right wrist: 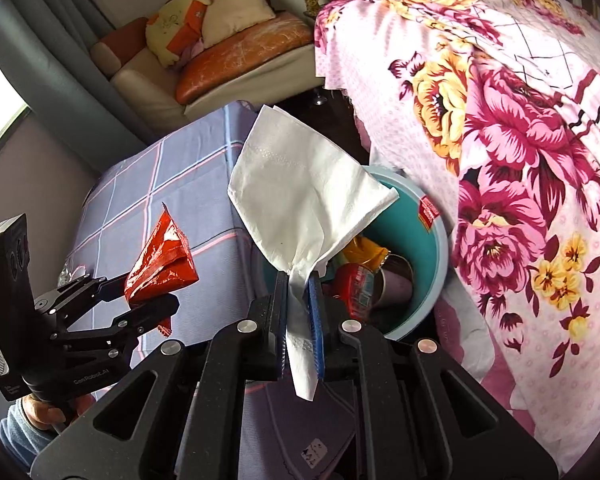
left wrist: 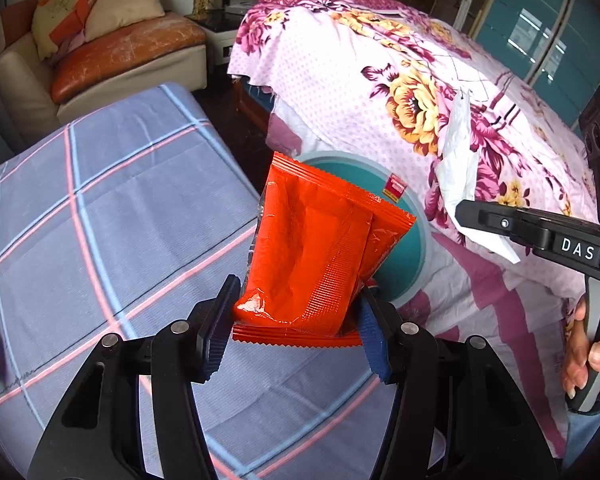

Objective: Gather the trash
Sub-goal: 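Carry the tissue and red packet over the bin and open both tools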

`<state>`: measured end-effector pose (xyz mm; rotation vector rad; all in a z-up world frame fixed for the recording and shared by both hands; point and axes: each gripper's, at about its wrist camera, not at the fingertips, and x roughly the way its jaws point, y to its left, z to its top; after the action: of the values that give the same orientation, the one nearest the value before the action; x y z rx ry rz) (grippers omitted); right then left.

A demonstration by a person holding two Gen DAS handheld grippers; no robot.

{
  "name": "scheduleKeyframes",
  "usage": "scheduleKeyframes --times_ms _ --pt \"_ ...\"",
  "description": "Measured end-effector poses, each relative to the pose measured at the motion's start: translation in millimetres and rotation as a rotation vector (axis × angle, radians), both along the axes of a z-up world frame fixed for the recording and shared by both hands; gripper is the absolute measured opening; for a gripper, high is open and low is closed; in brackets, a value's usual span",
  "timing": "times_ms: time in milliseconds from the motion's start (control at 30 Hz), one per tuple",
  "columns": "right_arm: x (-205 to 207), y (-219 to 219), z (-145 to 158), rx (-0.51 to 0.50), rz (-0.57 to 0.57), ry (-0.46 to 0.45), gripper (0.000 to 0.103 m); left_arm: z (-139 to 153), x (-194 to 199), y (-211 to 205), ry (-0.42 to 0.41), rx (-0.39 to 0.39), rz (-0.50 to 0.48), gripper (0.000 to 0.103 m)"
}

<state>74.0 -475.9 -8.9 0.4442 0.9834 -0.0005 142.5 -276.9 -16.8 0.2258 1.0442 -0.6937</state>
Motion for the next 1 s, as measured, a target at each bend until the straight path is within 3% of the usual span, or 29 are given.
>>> scheduleKeyframes --times_ms 567,767,967,1000 --pt "14 -25 -8 0.001 -0.051 0.03 0.012 -20 23 -47 0.046 -0.005 -0.049 0.059" --pt "18 -29 -11 -0.004 -0.06 0.044 0.012 -23 27 -49 0.059 -0.018 -0.041 0.082" --pt "22 -27 -12 -0.006 -0.058 0.05 0.012 -24 28 -41 0.075 -0.032 -0.029 0.085" --pt "23 -26 -13 -0.007 -0.056 0.053 0.012 -24 28 -39 0.077 -0.035 -0.024 0.09"
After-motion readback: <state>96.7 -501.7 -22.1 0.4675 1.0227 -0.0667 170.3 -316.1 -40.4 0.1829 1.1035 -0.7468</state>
